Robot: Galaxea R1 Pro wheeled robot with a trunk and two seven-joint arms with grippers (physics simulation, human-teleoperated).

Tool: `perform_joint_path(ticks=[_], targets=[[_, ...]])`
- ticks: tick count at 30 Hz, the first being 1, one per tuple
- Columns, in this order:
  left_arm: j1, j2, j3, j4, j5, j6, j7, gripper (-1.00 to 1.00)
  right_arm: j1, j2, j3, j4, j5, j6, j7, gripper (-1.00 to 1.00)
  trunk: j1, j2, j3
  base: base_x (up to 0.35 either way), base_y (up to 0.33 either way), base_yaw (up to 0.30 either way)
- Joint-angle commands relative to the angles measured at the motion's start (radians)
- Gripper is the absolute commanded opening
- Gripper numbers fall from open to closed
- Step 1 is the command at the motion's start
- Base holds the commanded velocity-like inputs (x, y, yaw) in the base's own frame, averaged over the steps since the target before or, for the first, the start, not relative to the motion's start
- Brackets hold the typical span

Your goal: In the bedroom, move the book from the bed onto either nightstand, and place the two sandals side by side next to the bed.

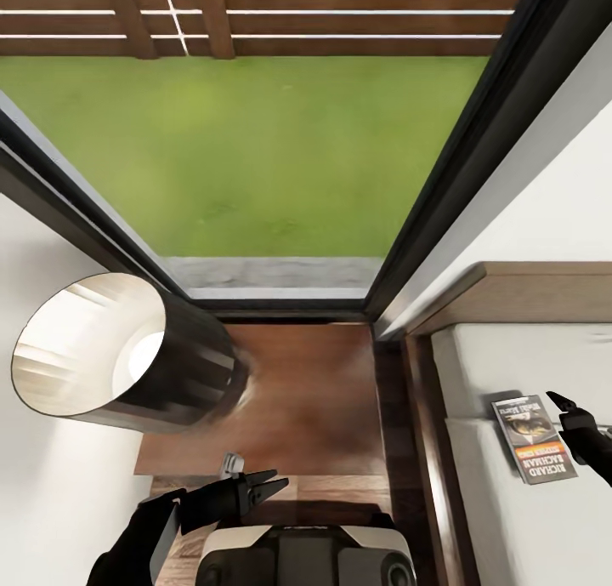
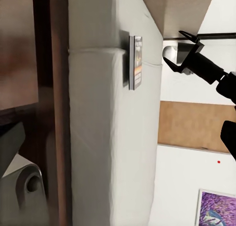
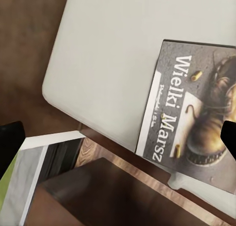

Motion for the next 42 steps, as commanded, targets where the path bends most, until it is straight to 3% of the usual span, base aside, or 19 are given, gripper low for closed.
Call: perform_joint_path(ticks=[1, 42], targets=[[0.0, -0.001, 0.004, 0.0, -0.001, 0.01, -0.005, 1.0, -0.001, 0.0, -0.003, 0.0, -0.004, 0.006, 0.002, 1.0, 0.0, -0.001, -0.001, 0.0, 0.0, 0.0], [0.0, -0.001, 0.004, 0.0, -0.001, 0.011, -0.005, 1.0, -0.001, 0.0, -0.003, 0.0, -0.004, 0.006, 0.002, 1.0, 0.0, -0.001, -0.001, 0.0, 0.0, -0.02]])
